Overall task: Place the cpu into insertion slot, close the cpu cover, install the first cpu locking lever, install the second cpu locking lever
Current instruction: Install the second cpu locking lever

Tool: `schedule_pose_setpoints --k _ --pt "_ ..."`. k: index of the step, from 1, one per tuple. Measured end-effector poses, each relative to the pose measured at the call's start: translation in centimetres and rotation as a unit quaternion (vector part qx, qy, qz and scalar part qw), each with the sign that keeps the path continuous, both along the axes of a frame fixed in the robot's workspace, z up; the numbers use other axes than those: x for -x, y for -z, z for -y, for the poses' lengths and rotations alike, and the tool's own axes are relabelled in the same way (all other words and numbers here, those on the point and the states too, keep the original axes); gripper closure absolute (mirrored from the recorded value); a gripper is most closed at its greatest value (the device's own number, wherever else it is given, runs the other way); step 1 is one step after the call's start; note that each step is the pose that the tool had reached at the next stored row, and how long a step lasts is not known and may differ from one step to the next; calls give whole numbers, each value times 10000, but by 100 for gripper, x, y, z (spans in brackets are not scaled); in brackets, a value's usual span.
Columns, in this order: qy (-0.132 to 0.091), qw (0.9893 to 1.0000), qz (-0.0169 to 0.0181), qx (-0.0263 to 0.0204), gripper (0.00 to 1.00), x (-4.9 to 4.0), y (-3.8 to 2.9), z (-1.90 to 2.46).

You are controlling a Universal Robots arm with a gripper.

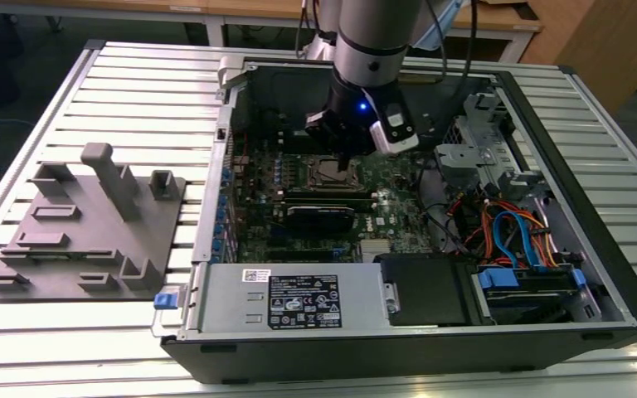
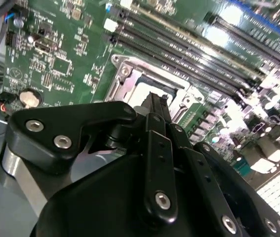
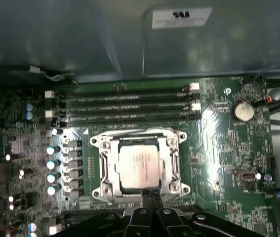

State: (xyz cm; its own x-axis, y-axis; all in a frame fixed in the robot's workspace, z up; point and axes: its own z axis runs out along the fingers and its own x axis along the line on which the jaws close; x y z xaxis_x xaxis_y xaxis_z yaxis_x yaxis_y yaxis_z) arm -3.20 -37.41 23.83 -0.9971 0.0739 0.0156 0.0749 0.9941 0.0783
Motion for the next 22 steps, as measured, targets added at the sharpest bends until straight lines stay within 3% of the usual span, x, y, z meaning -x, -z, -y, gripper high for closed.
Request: schedule_pose_setpoints --k 13,18,22 --pt "0 10000 0 1 90 0 0 34" --pt "0 10000 0 0 90 0 1 79" --pt "0 10000 0 1 90 0 0 146"
